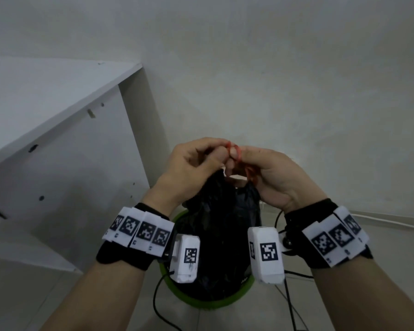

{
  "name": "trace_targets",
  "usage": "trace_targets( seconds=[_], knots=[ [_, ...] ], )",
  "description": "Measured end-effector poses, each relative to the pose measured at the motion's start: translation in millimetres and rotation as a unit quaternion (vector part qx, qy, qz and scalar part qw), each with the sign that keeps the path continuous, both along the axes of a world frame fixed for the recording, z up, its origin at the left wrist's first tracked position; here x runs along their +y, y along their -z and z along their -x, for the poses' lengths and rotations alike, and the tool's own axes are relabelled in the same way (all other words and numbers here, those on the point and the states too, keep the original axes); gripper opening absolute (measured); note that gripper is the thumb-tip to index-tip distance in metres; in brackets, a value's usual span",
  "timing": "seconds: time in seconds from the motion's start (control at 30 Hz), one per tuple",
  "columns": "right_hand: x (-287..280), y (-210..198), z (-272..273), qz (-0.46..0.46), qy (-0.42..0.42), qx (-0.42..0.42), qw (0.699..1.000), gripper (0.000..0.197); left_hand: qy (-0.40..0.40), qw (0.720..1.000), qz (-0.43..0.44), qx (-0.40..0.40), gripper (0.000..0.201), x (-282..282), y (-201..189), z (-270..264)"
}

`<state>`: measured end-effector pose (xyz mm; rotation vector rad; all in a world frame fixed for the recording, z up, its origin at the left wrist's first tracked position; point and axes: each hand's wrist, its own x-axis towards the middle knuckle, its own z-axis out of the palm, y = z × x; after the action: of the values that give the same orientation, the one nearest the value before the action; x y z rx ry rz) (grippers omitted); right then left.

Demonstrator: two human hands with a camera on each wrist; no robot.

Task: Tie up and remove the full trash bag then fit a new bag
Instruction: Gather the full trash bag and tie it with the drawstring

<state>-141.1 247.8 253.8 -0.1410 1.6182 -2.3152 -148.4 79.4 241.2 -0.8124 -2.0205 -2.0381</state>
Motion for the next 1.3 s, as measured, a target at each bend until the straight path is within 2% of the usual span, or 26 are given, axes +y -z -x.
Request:
trace_targets(
  seconds=[0.1, 0.2, 0.23, 0.27, 0.33, 0.4, 0.43, 0.5, 0.6, 0.67, 0.8, 0.83, 0.9, 0.97, 1.03, 1.07, 1.1, 1.13, 1.17, 1.2, 1.23, 1.27, 1.3],
  knots=[
    [-7.0, -3.4, 0.3, -0.020, 0.069, 0.006, 0.997, 0.012, -0.103, 0.994, 0.046, 0.011, 0.012, 0.5, 1.6, 8.3],
    [-2.6, -3.6, 2.4, -0.025, 0.138, 0.012, 0.990, 0.015, -0.183, 0.972, 0.131, 0.064, 0.026, -16.6, 0.6, 17.8],
    [2.6, -3.7, 4.0, -0.013, 0.161, 0.012, 0.987, 0.015, -0.178, 0.973, 0.130, 0.068, 0.026, -24.3, -1.5, 18.6],
    [8.6, -2.2, 6.4, 0.000, 0.182, 0.012, 0.983, 0.014, -0.153, 0.983, 0.091, 0.046, 0.027, -31.0, -4.2, 16.9],
    [19.4, 2.9, 10.7, 0.013, 0.217, 0.013, 0.976, 0.017, -0.077, 0.996, -0.031, -0.034, 0.031, -43.3, -10.0, 11.0],
    [27.0, 11.2, 14.6, 0.008, 0.233, 0.016, 0.972, 0.019, -0.034, 0.992, -0.076, -0.095, 0.032, -60.1, -10.1, 7.2],
    [31.8, 16.2, 16.4, 0.001, 0.241, 0.019, 0.970, 0.019, -0.039, 0.992, -0.054, -0.106, 0.032, -71.7, -8.1, 5.4],
    [52.7, 30.0, 20.1, -0.011, 0.282, 0.021, 0.959, 0.019, -0.103, 0.990, 0.052, -0.077, 0.032, -102.1, 0.7, 3.8],
    [92.5, 56.5, 24.2, -0.044, 0.358, 0.002, 0.933, 0.019, -0.204, 0.961, 0.182, -0.050, 0.038, -146.7, 28.1, 5.4],
    [99.2, 74.0, 23.3, -0.081, 0.353, -0.007, 0.932, 0.018, -0.235, 0.941, 0.236, -0.056, 0.039, -159.1, 47.7, 7.8],
    [86.4, 89.7, 13.6, -0.127, 0.310, 0.018, 0.942, 0.016, -0.284, 0.917, 0.280, -0.034, 0.014, -148.7, 66.2, 11.8],
    [83.1, 89.3, 10.0, -0.145, 0.292, 0.028, 0.945, 0.019, -0.305, 0.905, 0.296, -0.007, 0.021, -141.6, 67.1, 9.6],
    [77.1, 89.2, 2.1, -0.203, 0.251, 0.042, 0.946, 0.024, -0.321, 0.879, 0.343, 0.080, 0.061, -118.5, 66.6, -0.4],
    [70.0, 87.1, -9.2, -0.241, 0.207, 0.035, 0.947, 0.028, -0.255, 0.872, 0.400, 0.124, 0.092, -82.5, 66.1, -9.8],
    [66.1, 78.5, -22.1, -0.291, 0.163, 0.018, 0.943, 0.031, -0.163, 0.881, 0.438, 0.076, 0.109, -49.3, 70.2, -9.6],
    [64.9, 71.5, -29.3, -0.348, 0.141, 0.013, 0.927, 0.031, -0.136, 0.886, 0.440, 0.050, 0.107, -38.6, 74.2, -6.6],
    [64.9, 64.9, -36.0, -0.419, 0.124, 0.017, 0.899, 0.028, -0.126, 0.895, 0.427, 0.038, 0.096, -32.2, 78.2, -2.9],
    [65.6, 59.1, -42.0, -0.495, 0.122, 0.037, 0.859, 0.025, -0.131, 0.905, 0.404, 0.044, 0.081, -29.1, 81.2, 0.1],
    [66.3, 54.9, -46.5, -0.569, 0.146, 0.079, 0.806, 0.027, -0.142, 0.913, 0.379, 0.056, 0.067, -27.9, 83.0, 0.6],
    [66.7, 51.9, -48.4, -0.618, 0.189, 0.143, 0.749, 0.030, -0.152, 0.919, 0.359, 0.066, 0.059, -27.9, 84.0, -0.2],
    [65.0, 49.0, -48.0, -0.624, 0.223, 0.215, 0.718, 0.034, -0.154, 0.923, 0.344, 0.073, 0.055, -28.1, 84.7, -1.9],
    [61.1, 47.5, -45.1, -0.601, 0.220, 0.269, 0.720, 0.038, -0.152, 0.927, 0.333, 0.080, 0.054, -28.1, 84.1, -4.7],
    [56.2, 47.4, -39.5, -0.566, 0.184, 0.294, 0.748, 0.042, -0.147, 0.931, 0.324, 0.088, 0.053, -28.2, 82.9, -7.5]
  ],
)
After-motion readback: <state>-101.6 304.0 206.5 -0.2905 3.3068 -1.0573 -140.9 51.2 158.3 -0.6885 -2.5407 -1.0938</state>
